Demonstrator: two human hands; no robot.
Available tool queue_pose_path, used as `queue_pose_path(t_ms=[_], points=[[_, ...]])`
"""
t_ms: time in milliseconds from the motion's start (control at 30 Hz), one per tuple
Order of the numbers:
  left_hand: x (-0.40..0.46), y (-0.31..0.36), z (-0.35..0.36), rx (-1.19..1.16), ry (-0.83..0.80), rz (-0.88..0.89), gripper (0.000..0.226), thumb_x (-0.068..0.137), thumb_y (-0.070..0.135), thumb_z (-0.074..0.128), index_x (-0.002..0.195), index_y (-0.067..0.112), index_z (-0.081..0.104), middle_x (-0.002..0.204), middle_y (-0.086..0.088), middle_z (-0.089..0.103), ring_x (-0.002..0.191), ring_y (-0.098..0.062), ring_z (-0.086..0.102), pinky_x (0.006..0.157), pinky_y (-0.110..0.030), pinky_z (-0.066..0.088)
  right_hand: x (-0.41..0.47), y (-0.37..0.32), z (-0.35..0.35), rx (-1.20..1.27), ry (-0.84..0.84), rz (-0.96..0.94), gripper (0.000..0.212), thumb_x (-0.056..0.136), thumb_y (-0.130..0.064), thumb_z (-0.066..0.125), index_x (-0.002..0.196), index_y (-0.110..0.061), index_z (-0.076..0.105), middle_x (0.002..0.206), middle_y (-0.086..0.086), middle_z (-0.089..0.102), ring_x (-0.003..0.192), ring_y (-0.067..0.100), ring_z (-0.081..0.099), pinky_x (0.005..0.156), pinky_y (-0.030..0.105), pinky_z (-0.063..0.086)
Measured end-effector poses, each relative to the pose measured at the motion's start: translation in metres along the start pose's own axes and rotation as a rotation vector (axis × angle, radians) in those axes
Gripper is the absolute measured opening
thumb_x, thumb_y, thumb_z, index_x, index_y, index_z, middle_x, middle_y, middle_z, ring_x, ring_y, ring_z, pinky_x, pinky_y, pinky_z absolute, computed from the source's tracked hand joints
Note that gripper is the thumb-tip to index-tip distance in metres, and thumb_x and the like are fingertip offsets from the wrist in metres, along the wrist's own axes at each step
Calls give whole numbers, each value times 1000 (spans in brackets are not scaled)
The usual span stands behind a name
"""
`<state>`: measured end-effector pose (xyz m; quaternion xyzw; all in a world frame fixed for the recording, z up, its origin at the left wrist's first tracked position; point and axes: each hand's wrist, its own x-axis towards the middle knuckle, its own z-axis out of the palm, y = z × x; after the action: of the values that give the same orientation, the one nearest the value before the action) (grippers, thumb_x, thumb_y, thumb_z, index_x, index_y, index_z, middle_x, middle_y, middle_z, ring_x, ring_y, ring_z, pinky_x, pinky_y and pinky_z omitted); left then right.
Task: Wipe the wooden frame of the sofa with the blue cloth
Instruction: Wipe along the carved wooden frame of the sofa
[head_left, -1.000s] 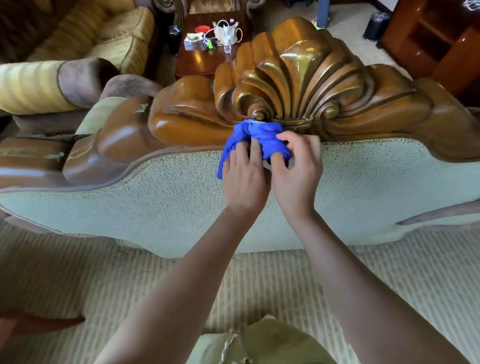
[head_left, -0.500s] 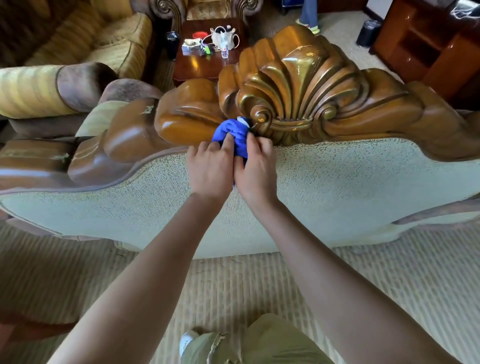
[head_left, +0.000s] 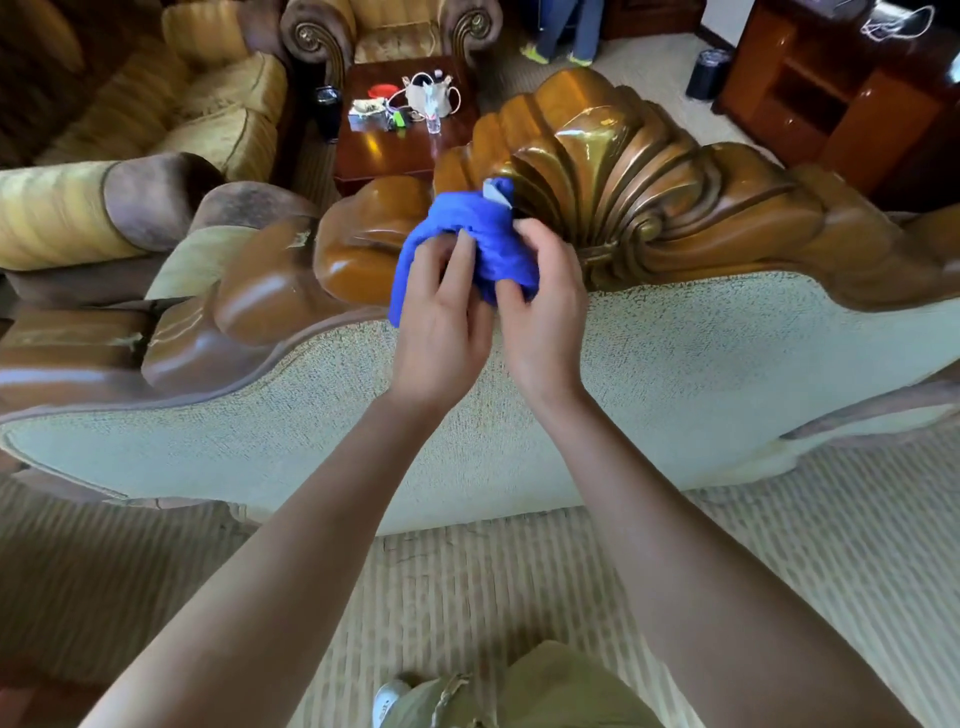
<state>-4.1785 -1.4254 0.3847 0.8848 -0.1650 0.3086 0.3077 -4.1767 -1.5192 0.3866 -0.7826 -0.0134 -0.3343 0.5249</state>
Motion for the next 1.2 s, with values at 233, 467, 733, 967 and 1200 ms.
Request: queue_pose_path(t_ms=[233, 467, 733, 967, 1200], points=[[20, -16, 31, 441, -23, 254, 49, 78, 13, 54, 126, 4, 56, 112, -18, 57, 104, -31, 47, 91, -40, 38, 20, 36, -16, -256, 26, -66, 40, 75, 0, 58, 114, 1, 65, 102, 18, 55, 91, 29, 60, 82, 15, 37], [-17, -43, 42, 709, -113, 230, 52, 74, 14, 55, 126, 5, 54, 115, -11, 58, 101, -28, 49, 97, -41, 39, -7, 46, -12, -300, -148, -162, 49, 77, -10, 65, 124, -1, 56, 112, 15, 55, 103, 30, 57, 81, 32, 49], [17, -32, 33, 779, 172, -82, 23, 68, 10, 60, 90, 7, 54, 92, -17, 55, 94, -32, 44, 87, -41, 39, -14, 39, -1, -60, -172, -136, 33, 86, -5, 58, 118, -2, 57, 100, 10, 55, 89, 19, 58, 79, 23, 47], [-20, -42, 62, 634, 84, 216, 23, 81, 10, 60, 104, 7, 62, 91, -17, 58, 83, -34, 53, 79, -40, 37, -21, 62, 12, -4, -132, 120, 27, 84, 3, 49, 110, -1, 57, 99, 9, 58, 85, 20, 57, 75, 26, 47], [-17, -42, 84, 693, -251, 434, 24, 73, 16, 58, 94, 22, 71, 66, 3, 57, 59, -18, 58, 58, -26, 36, -13, 91, -12, -78, -194, 303, 17, 91, 0, 48, 105, 1, 58, 72, -11, 52, 64, 6, 49, 60, 17, 34]])
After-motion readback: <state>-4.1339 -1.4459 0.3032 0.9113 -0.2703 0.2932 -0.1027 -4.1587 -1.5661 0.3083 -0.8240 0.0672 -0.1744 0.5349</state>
